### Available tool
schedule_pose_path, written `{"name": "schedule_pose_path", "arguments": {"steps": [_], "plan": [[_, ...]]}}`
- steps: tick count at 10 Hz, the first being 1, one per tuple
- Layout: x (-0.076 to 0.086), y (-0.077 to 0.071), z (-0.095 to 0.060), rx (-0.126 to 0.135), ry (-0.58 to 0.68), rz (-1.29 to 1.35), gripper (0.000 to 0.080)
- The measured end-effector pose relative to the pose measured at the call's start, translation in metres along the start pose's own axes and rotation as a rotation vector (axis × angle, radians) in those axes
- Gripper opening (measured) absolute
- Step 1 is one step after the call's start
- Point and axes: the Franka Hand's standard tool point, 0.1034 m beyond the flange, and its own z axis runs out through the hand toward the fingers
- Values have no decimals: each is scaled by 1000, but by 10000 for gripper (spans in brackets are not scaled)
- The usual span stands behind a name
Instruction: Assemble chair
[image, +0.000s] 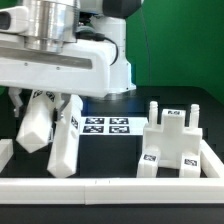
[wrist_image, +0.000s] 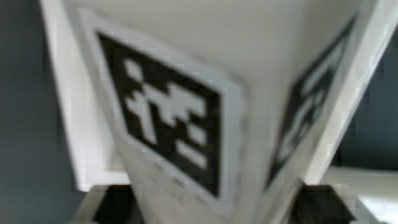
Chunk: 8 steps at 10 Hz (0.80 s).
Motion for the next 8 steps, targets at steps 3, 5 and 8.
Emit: {"name": "schedule_pose_path", "arguments": {"steps": [3,5,8], "plan": [[1,-33,5,-62,-1,3,396],[-2,-41,10,-161,1,-19,396],[-4,-42,12,-194,8,-17,397]]}}
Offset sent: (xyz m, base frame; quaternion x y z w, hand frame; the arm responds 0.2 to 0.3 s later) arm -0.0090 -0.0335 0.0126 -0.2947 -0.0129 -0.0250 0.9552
